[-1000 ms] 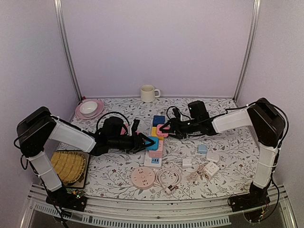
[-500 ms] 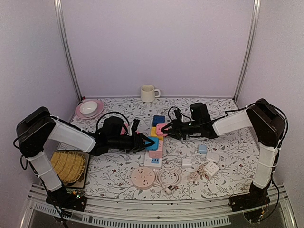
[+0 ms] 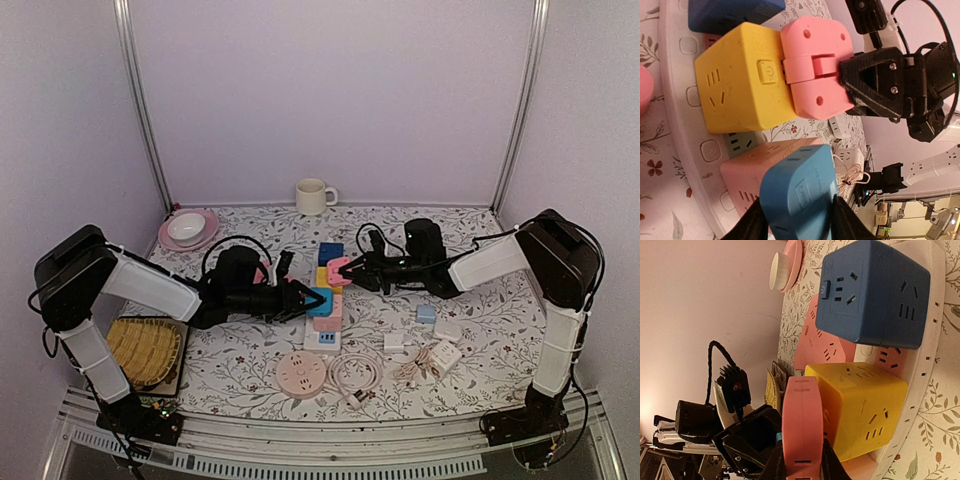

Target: Pull the plug off the socket

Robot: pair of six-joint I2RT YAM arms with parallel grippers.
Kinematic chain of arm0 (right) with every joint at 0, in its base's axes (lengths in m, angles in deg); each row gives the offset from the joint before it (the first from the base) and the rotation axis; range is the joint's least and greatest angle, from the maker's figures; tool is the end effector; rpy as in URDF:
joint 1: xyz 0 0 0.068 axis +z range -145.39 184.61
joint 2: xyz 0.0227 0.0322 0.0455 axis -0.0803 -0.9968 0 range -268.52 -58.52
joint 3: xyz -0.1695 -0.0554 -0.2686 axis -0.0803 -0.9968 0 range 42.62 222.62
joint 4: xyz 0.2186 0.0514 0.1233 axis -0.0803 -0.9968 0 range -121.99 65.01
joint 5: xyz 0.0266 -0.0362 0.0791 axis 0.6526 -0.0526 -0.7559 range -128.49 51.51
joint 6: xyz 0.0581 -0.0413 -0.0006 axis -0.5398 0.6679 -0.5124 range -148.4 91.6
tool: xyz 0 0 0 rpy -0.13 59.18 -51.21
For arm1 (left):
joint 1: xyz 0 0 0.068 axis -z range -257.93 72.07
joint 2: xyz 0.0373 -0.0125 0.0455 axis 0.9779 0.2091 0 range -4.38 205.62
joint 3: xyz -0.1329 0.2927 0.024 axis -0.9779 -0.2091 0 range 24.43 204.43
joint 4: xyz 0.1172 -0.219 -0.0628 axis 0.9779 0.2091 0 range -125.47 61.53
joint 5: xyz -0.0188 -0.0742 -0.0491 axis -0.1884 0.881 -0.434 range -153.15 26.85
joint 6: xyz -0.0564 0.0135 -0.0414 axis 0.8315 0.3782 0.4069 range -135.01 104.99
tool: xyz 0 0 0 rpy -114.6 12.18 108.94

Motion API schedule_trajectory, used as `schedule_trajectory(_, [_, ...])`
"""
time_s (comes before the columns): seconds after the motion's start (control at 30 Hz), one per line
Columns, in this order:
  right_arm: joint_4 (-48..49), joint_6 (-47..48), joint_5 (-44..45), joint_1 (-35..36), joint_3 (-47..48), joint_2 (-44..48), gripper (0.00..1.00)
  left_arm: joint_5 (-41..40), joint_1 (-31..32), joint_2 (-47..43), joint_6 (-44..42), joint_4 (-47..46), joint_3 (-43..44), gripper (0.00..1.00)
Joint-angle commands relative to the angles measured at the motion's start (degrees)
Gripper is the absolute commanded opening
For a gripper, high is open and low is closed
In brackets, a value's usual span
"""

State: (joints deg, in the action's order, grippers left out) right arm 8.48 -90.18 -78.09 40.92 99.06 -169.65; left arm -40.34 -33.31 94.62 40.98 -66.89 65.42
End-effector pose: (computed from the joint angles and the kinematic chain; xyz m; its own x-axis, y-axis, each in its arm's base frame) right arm 0.3261 0.2859 0.2035 -0.9618 0.1355 -0.2377 -0.1854 0.3161 0.9304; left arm 0.2413 -0.2701 0.1960 -0.9195 -0.1661 -0.3563 0.2361 0.4914 -0.8383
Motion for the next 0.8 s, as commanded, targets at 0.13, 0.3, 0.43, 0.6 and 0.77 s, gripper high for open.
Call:
schedule_trajectory(0.13, [22.49,-9.65,-8.83,0.76,-0.67,-1.18,0.11,-3.2,0.73,2.52,-0.52,6.63,-2.1,0.42])
schedule_trajectory(0.3, [26.63,-12.75,-8.98,0.79,-1.27,-1.34,0.11,-3.2,0.79,2.56,-0.53,6.55,-2.32,0.42])
schedule_trajectory(0.43, [25.63,-12.07,-7.85,0.48,-2.13,-0.23,0.11,-3.16,0.81,2.36,-0.57,6.46,-2.41,0.42])
schedule_trajectory(0.6, [18.25,-6.9,-5.37,-1.9,-4.65,3.08,0.11,-3.12,0.77,1.54,-1.02,6.62,-2.67,0.42])
schedule_trajectory(0.77, [2.22,3.1,-0.79,-5.64,-6.42,8.0,0.11,-2.87,0.89,0.49,-1.81,6.79,-2.63,0.41])
